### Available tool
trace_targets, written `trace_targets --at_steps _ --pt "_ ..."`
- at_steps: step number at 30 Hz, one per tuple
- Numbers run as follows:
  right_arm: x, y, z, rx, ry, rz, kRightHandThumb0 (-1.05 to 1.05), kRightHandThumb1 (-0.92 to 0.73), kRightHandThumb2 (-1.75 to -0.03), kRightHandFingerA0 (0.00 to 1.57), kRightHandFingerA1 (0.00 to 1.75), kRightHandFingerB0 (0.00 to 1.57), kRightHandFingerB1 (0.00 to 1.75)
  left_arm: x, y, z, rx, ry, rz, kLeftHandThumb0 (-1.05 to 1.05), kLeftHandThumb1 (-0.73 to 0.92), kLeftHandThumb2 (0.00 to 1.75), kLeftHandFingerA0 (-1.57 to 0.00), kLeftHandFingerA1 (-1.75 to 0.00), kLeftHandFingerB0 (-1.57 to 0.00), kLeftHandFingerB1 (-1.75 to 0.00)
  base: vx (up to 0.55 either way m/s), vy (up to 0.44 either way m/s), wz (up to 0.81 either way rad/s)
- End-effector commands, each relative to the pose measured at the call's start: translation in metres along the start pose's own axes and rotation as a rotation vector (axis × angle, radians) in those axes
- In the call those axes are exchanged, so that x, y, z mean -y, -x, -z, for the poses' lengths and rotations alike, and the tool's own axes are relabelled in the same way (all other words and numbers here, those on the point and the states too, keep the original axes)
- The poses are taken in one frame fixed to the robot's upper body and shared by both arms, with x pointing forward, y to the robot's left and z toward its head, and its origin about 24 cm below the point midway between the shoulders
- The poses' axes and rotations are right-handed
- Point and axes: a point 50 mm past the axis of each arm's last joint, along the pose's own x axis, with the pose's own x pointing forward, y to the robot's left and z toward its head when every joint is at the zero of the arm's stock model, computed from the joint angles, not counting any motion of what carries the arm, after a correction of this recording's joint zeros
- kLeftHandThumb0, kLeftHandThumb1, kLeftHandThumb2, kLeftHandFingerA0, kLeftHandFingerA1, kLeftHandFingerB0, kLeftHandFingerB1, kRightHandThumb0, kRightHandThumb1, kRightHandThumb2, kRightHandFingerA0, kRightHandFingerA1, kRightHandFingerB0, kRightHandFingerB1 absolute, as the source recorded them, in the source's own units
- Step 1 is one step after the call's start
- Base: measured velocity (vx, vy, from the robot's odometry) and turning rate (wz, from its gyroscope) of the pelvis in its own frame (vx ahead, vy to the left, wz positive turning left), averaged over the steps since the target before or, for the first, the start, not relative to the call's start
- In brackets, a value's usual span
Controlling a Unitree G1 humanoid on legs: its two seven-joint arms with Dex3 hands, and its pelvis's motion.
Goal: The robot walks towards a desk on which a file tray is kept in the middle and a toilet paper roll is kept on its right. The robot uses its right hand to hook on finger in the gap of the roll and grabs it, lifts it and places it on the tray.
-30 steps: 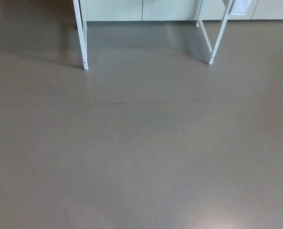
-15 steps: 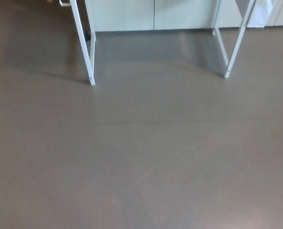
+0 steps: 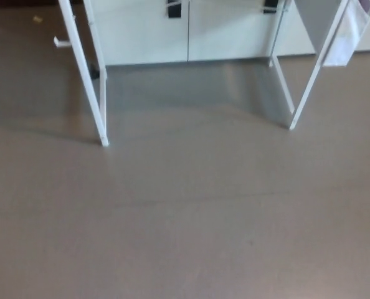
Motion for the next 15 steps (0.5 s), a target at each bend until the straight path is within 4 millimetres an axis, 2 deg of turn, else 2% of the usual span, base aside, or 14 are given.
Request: trace_targets --at_steps 1,2,3,4,6,7,8,9,10,13,14,15 --pt "0.0066 0.0026 -0.0018 0.006 -0.002 0.018 -0.67 -0.47 -0.79 0.22 0.55 0.08 0.49 -0.0043 0.0014 0.0046 -0.005 -0.016 -0.023 -1.03 0.92 0.68 -0.26 -0.96 0.00 -0.80 0.33 0.060 0.05" --pt "0.0057 0.0011 -0.0001 -0.005 -0.062 0.023 -0.60 -0.47 -0.79 0.25 0.56 0.07 0.48 -0.0043 0.0015 0.0051 0.001 -0.020 -0.025 -1.04 0.69 1.19 -0.37 -0.86 0.00 -0.63 0.32 -0.031 0.11" --pt "0.0053 0.0008 0.0001 0.004 -0.107 0.026 -0.59 -0.45 -0.79 0.26 0.59 0.09 0.50 -0.0046 0.0017 0.0056 0.008 -0.022 -0.022 -1.05 0.69 1.19 -0.35 -0.86 0.00 -0.64 0.32 -0.051 0.15" --pt "0.0037 -0.0002 0.0001 0.010 -0.108 0.024 -0.59 -0.46 -0.80 0.28 0.58 0.08 0.50 -0.0058 0.0018 0.0038 0.007 -0.018 -0.023 -1.00 0.67 1.18 -0.35 -0.86 0.00 -0.65 0.36 -0.095 0.19" --pt "0.0027 -0.0003 0.0004 0.021 -0.089 0.021 -0.57 -0.47 -0.79 0.27 0.58 0.08 0.50 -0.0066 0.0022 0.0020 0.011 -0.020 -0.021 -1.05 0.69 1.20 -0.32 -0.86 0.00 -0.67 0.28 -0.199 0.16" --pt "0.0029 0.0012 0.0000 0.040 -0.053 0.022 -0.64 -0.46 -0.80 0.29 0.60 0.08 0.52 -0.0064 0.0029 0.0007 0.013 -0.025 -0.020 -1.02 0.92 0.71 -0.20 -0.97 0.00 -0.84 0.35 -0.195 0.29" --pt "0.0027 0.0013 0.0002 0.042 -0.057 0.021 -0.39 -0.41 -0.98 0.09 0.55 0.04 0.54 -0.0061 0.0035 0.0001 0.016 -0.029 -0.019 -1.02 0.92 0.72 -0.18 -0.95 0.00 -0.83 0.43 -0.239 0.33" --pt "0.0022 0.0002 0.0005 0.034 -0.085 0.022 -0.60 -0.46 -0.78 0.22 0.58 0.06 0.52 -0.0056 0.0036 -0.0002 0.018 -0.024 -0.018 -1.05 0.70 1.21 -0.26 -0.83 0.00 -0.65 0.43 -0.367 -0.75" --pt "0.0032 0.0006 0.0000 0.032 -0.106 0.004 -0.39 -0.43 -0.99 0.08 0.55 0.04 0.55 -0.0053 0.0025 0.0001 0.014 -0.014 -0.021 -1.04 0.70 1.21 -0.28 -0.84 -0.01 -0.68 0.44 -0.335 0.86" --pt "0.0045 0.0012 -0.0013 0.019 -0.071 0.001 -0.39 -0.43 -0.99 0.07 0.54 0.02 0.54 -0.0053 0.0024 -0.0001 0.020 -0.036 -0.019 -1.04 0.71 1.23 -0.27 -0.84 -0.01 -0.69 0.41 -0.300 0.15" --pt "0.0050 0.0010 -0.0022 0.013 -0.045 0.024 -0.62 -0.46 -0.78 0.21 0.56 0.10 0.51 -0.0054 0.0023 0.0006 0.024 -0.038 -0.015 -1.05 0.71 1.23 -0.24 -0.82 0.00 -0.67 0.33 -0.152 0.07" --pt "0.0051 0.0010 -0.0023 0.012 -0.042 0.026 -0.62 -0.46 -0.78 0.21 0.56 0.10 0.51 -0.0055 0.0023 0.0007 0.025 -0.038 -0.015 -1.05 0.71 1.23 -0.24 -0.82 0.00 -0.67 0.24 -0.110 -0.04"
